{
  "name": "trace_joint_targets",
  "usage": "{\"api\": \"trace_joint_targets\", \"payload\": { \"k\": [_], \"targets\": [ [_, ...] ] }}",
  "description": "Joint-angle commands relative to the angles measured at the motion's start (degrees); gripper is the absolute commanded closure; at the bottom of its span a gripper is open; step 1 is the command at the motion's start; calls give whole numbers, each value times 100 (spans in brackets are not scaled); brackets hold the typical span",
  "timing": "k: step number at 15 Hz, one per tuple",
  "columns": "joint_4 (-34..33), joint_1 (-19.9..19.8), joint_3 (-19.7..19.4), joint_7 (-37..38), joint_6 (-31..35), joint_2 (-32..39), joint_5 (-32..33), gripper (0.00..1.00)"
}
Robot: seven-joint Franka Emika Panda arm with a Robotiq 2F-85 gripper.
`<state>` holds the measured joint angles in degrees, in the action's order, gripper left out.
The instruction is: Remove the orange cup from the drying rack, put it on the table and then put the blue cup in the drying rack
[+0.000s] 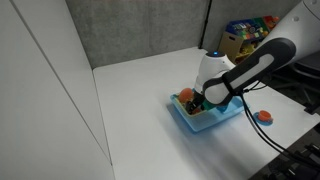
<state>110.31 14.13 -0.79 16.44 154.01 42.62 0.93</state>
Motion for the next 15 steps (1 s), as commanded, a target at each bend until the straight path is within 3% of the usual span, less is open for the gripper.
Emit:
{"api": "trace_joint_targets", "payload": {
  "k": [1,6,15],
  "targets": [
    [-130,8,-46,-43,-34,33,25,44],
    [-128,-19,-111,2,-99,-98,3,82],
    [-58,-128,-128,-34,-131,-480,-32,84]
  ]
}}
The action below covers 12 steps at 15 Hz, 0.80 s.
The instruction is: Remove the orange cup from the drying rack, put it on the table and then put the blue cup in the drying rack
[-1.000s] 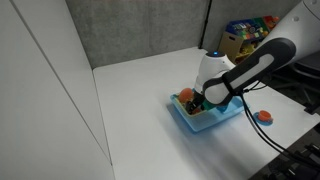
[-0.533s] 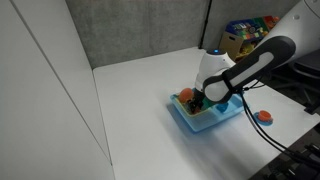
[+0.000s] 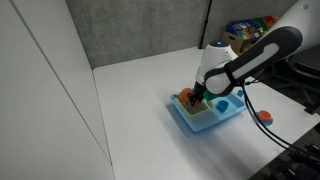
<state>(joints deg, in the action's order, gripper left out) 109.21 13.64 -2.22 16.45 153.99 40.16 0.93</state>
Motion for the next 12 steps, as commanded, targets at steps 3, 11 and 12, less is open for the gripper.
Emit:
{"api": "trace_joint_targets", "payload": {
  "k": [3,11,12],
  "targets": [
    [110,-145,-10,-25,-173,-401,-38,84],
    [464,-506,-30,-105,-783,-1152,-67,84],
    [535,-549,-34,-107,-925,-1285,-58,84]
  ]
}}
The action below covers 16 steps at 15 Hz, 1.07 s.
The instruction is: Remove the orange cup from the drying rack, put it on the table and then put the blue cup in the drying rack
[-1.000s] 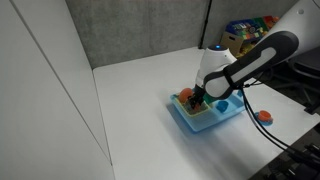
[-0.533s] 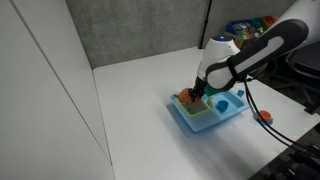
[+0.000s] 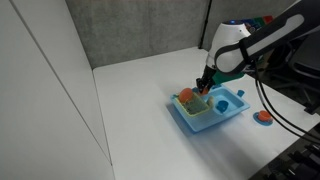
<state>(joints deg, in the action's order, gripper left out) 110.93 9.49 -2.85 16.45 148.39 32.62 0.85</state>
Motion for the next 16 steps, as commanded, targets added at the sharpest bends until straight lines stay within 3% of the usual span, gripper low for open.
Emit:
{"api": "trace_joint_targets", "payload": {
  "k": [1,8,16],
  "targets": [
    [435,-180,34,-121,-493,-655,-46,84],
    [890,-439,-136,32,-1117,-1263,54,84],
    [1104,-885,-513,174,-1180,-1283,56,84]
  ]
}}
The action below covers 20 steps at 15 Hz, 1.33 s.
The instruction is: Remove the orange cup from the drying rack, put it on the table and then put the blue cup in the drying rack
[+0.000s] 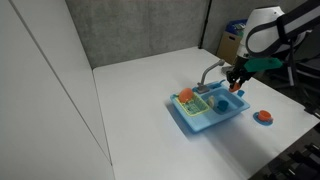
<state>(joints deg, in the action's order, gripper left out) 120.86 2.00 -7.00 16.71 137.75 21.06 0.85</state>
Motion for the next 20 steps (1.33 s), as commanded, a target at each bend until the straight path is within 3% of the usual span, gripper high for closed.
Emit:
{"api": "trace_joint_targets", "payload": {
  "k": [1,10,20],
  "targets": [
    [107,-193,-159,173,-122,-109,61,84],
    [-125,-695,-617,357,-102,272,-15,84],
    [-578,-1023,-851,560,175,986,-123,84]
  ]
}}
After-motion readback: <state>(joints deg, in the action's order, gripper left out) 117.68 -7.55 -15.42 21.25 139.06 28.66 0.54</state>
